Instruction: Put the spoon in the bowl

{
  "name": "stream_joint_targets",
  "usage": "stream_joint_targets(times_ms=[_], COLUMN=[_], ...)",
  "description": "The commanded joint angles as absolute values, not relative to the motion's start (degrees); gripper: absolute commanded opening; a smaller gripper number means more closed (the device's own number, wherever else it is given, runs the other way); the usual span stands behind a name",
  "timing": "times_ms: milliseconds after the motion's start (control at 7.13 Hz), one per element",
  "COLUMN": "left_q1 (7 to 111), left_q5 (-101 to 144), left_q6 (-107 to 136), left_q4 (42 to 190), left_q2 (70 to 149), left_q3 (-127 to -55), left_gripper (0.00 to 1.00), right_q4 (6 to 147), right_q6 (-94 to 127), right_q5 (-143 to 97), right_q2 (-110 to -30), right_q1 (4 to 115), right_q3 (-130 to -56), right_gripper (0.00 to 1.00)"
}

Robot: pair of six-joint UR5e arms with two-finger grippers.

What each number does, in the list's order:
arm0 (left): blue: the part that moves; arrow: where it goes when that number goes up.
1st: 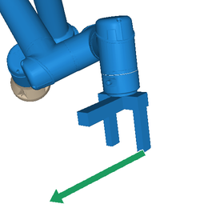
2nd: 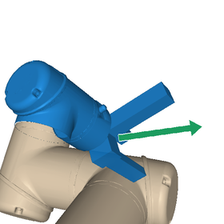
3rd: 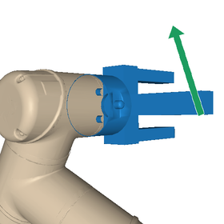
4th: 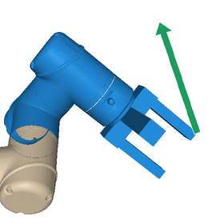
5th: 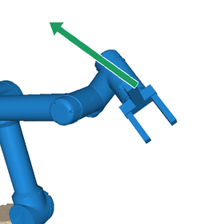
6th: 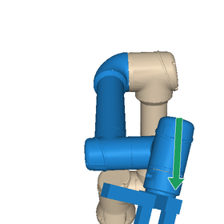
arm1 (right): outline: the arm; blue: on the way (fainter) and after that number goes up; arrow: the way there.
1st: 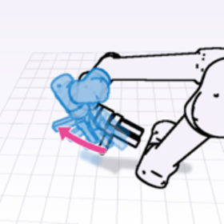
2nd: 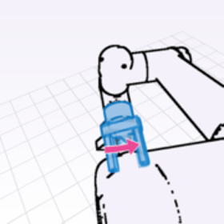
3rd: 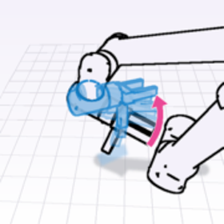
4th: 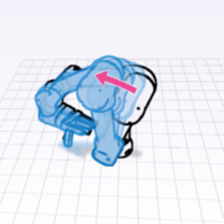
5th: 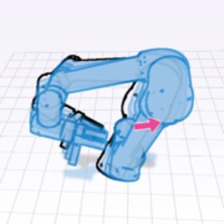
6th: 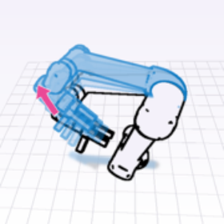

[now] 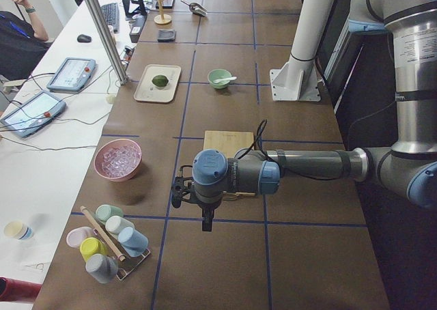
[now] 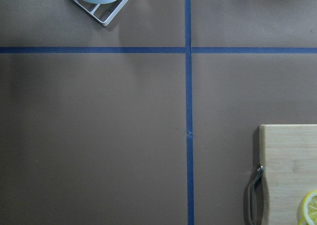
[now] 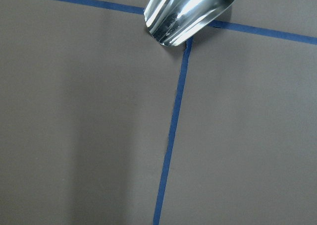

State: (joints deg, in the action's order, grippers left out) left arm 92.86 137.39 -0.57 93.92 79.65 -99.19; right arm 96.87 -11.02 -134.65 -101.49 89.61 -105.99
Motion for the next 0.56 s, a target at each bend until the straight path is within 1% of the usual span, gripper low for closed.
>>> stream_joint_targets(times_ms=[0, 421], left_q1=[92.9, 92.9], left_q5=[137.4, 137.2], left_q6=[-0.7, -0.9], left_q4=[93.8, 94.1], left_q2=[79.6, 78.6], left_q3=[-99.1, -97.6], left_gripper=[1.0, 1.0], right_q4=[96.9, 96.9], right_q6=[-11.0, -11.0], right_q5=[-134.7, -134.7], right_q2=[-101.3, -101.2], right_q1=[89.5, 88.8], right_q3=[-106.0, -105.7], right_gripper=[1.0, 1.0])
